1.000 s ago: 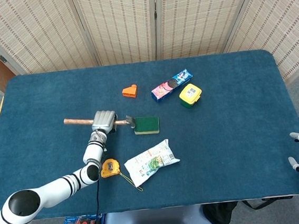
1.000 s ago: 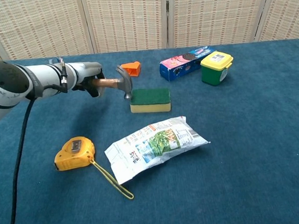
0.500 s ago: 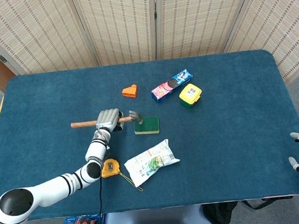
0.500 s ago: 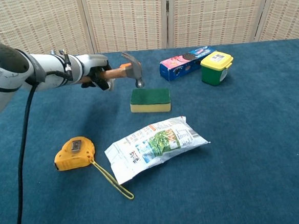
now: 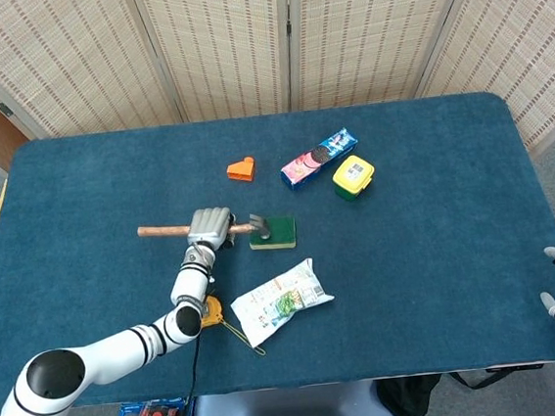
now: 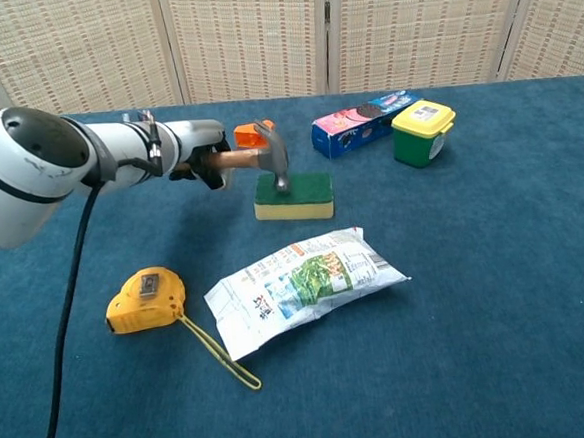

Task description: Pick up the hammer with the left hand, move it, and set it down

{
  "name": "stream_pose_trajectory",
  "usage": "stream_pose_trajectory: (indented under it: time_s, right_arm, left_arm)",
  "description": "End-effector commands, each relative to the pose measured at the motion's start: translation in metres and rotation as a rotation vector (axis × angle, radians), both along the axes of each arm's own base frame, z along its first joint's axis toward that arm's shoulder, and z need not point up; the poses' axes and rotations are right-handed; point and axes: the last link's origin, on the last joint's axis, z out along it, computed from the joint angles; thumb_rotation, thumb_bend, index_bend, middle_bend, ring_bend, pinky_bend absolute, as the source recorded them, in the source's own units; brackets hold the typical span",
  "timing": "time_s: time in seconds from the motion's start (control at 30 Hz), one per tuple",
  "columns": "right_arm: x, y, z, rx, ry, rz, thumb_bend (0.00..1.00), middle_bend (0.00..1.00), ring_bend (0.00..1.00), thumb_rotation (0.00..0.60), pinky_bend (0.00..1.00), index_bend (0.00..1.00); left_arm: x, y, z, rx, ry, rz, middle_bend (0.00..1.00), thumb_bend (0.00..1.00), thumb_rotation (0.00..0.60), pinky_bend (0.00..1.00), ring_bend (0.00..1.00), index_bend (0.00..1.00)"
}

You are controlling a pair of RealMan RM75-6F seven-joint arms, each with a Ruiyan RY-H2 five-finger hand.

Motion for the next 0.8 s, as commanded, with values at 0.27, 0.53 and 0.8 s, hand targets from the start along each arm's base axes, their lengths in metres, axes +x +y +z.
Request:
stream_pose_trajectory:
  time_s: [0.27,0.53,0.8]
  right_arm:
    - [-0.001,-0.002,-0.002,0.008,-0.003,0.004,0.27,0.35,0.26,0.6,0.3,0.24]
    - [-0.002,0.0,0.0,0.0,-0.004,-0.005,0.27,0.35,0.26,0.6,0.3,0.24]
    - [-0.003,0.0,-0.001,-0.001,-0.007,-0.003,0.27,0.35,0.26,0.6,0.3,0.24]
  left_arm:
    - [0.0,-0.002,0.007,-0.004,-0.04,0.009,1.0,0.69,0.6,1.0,1.0,0.76]
    - [-0.004,-0.006,-0.013,-0.011,0.064,-0.03,1.0,0.69,0.6,1.0,1.0,0.76]
    - [0.003,0.001,0.009,-0.004,-0.068,0.028,1.0,0.69,0.6,1.0,1.0,0.76]
